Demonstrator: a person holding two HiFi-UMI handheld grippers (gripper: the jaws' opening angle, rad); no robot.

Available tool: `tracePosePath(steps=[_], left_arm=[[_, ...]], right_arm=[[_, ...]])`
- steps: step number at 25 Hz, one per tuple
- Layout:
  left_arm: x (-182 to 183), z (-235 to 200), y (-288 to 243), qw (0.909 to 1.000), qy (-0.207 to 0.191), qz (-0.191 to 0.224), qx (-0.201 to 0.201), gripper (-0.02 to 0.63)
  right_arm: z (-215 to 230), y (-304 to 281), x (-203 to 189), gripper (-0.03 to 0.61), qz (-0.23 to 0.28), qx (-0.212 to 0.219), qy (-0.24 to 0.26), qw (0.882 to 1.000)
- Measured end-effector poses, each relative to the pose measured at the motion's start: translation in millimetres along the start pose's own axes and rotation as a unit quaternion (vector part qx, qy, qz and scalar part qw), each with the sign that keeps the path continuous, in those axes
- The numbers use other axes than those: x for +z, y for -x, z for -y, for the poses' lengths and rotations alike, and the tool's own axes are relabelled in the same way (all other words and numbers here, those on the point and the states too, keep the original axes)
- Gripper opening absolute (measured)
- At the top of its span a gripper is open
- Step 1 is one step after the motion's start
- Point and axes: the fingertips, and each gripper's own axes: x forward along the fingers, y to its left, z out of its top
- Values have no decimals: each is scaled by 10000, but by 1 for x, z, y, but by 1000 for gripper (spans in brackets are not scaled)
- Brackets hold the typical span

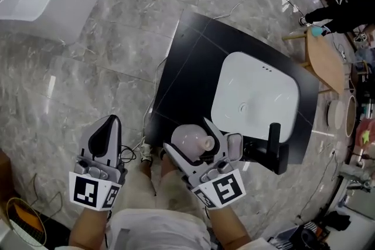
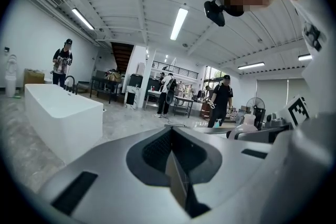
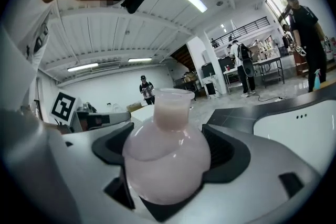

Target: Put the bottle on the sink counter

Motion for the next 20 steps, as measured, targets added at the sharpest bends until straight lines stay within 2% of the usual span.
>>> tracePosePath(steps=[9,16,20], left_arm=[[-34,-10,-6,9998,111,-185,1,14],[-50,-17,-3,9994,171,-282,52,14],[-56,-19,-1,9993,211,-300,62,14]], right_arm=[[-1,-30,-52,408,-431,-71,310,9986],[-5,-43,-79,408,-674,-124,858,9940],[-6,-49,-95,409,-879,-158,978,9912]])
